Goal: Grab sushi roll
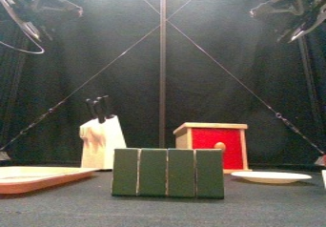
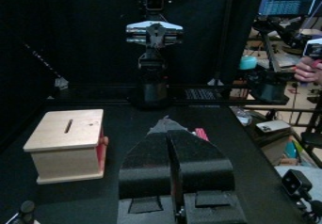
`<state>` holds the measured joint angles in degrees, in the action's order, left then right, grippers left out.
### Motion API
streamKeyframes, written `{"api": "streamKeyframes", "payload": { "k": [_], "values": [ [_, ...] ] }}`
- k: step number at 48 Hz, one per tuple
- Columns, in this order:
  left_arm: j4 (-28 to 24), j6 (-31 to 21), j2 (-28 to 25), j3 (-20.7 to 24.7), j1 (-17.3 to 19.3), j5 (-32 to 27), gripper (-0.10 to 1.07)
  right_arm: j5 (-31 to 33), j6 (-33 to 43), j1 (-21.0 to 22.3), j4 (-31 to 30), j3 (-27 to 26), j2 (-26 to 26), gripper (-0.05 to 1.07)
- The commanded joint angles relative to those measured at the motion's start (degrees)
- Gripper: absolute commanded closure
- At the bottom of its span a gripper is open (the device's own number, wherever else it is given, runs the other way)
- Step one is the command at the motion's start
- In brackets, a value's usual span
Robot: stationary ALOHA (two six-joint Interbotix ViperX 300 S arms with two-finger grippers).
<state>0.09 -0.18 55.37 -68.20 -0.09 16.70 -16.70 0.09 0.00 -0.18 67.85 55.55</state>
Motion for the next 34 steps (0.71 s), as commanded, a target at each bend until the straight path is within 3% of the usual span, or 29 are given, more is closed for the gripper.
{"api": "streamKeyframes", "payload": {
  "k": [1,12,34],
  "values": [
    [-0.6,0.4,-0.8,1.6,-0.6,0.6,1.05,-0.4,0.4,0.3,0.3,-1.4,-1.4,1.00],
    [-3.0,0.4,-1.3,1.1,-3.7,0.9,1.00,-0.8,3.0,0.4,1.6,-3.9,-5.6,1.00],
    [-3.1,0.4,-3.7,1.0,-7.1,2.5,1.00,0.5,12.1,-3.3,4.4,-9.1,-24.2,0.99]
  ]
}}
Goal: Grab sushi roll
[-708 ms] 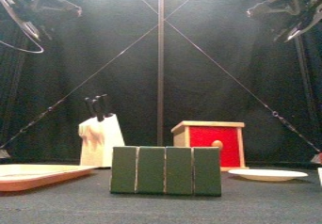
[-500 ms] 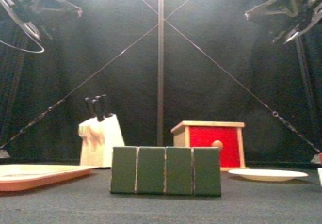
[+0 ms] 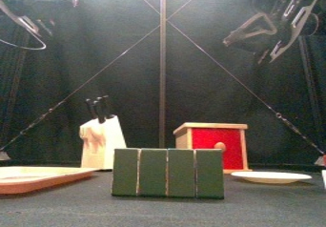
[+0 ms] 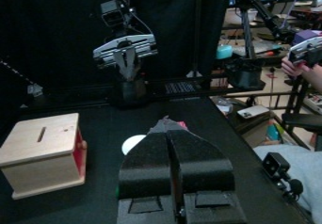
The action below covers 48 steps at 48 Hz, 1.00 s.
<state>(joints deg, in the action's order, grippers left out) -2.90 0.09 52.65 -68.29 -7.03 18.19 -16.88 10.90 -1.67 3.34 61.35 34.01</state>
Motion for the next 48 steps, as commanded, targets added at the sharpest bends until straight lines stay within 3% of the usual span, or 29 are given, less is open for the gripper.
{"api": "streamKeyframes", "payload": {
  "k": [1,11,24,48],
  "values": [
    [-0.1,0.1,-1.1,1.0,-0.2,1.2,1.00,1.2,1.8,-2.0,1.2,-3.1,-3.4,0.99],
    [-0.2,0.3,-2.6,0.3,-0.2,2.2,1.00,5.7,6.0,-5.9,4.6,-8.3,-11.4,0.99],
    [-0.3,0.3,-2.6,-0.6,-0.2,2.3,1.00,21.1,6.5,-5.9,12.6,-16.9,-18.4,0.99],
    [-0.2,0.2,-2.6,-1.4,0.4,2.5,1.00,36.7,6.7,-6.8,15.5,-32.2,-29.8,0.99]
  ]
}}
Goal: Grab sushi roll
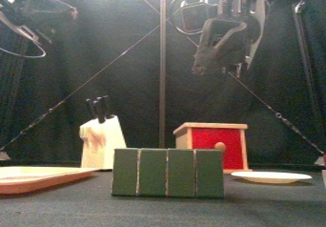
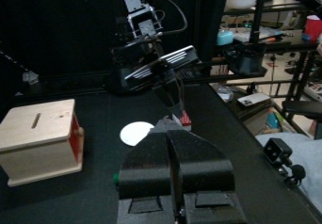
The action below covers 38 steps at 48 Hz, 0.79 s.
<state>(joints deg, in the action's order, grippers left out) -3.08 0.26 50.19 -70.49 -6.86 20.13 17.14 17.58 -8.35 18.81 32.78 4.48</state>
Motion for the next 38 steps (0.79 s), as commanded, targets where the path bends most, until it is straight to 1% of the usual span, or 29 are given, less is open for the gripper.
{"api": "streamKeyframes", "payload": {
  "k": [1,15,20,25,29,33,38],
  "values": [
    [0.0,0.0,-0.3,0.9,0.2,0.6,1.00,3.6,0.0,-0.1,-0.1,-4.2,-0.7,0.99],
    [0.0,0.0,-0.2,1.0,0.2,0.7,1.00,15.6,0.4,0.2,-2.6,-12.9,-6.3,0.99],
    [0.0,0.1,-0.2,0.8,0.3,1.0,1.00,19.1,3.3,0.3,-4.8,-15.3,-7.9,0.99],
    [0.1,0.0,-0.2,0.7,0.4,1.0,1.00,24.3,8.7,-0.1,-10.3,-17.7,-9.3,0.99],
    [0.1,0.1,-0.2,0.7,0.4,1.0,1.00,27.1,13.0,-1.0,-14.9,-18.9,-9.9,0.99],
    [0.1,0.0,-0.2,0.7,0.4,1.1,1.00,27.8,17.3,-2.8,-20.1,-19.8,-10.6,0.99],
    [0.2,0.0,-0.2,0.7,0.4,1.1,1.00,27.5,20.5,-5.1,-24.7,-20.4,-11.2,0.99]
  ]
}}
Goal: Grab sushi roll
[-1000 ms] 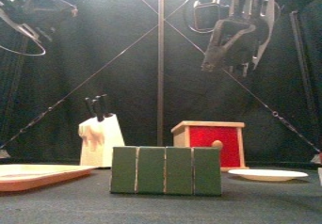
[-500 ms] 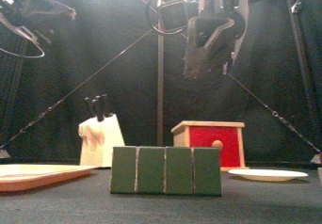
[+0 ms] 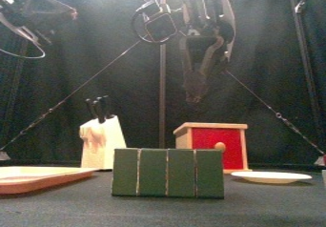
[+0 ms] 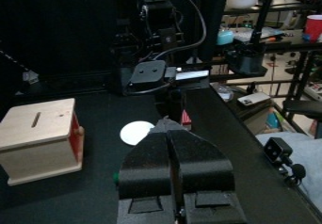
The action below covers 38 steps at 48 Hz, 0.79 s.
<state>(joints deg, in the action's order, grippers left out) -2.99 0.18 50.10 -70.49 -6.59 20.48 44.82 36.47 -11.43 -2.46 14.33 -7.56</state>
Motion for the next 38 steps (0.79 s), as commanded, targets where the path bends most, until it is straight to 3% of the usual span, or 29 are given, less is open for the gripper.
{"api": "streamKeyframes", "payload": {
  "k": [1,12,25,31,38],
  "values": [
    [0.1,0.1,-0.1,0.7,0.1,0.6,1.00,-0.4,2.0,-2.5,-4.1,-2.0,0.9,0.99],
    [0.1,0.2,-0.1,0.5,0.2,0.6,1.00,-6.2,5.6,-7.8,-9.9,-1.6,-0.2,0.99],
    [0.0,0.2,-0.1,0.4,0.5,0.6,1.00,-9.8,5.8,-8.3,-12.9,-1.5,-1.8,0.97],
    [0.1,0.2,-0.1,0.1,1.0,0.7,1.00,-9.8,5.8,-8.3,-12.9,-1.8,-2.9,0.88],
    [0.1,0.1,-0.2,0.0,1.4,0.7,1.00,-9.8,5.8,-8.3,-12.9,-2.3,-4.2,0.70]
  ]
}}
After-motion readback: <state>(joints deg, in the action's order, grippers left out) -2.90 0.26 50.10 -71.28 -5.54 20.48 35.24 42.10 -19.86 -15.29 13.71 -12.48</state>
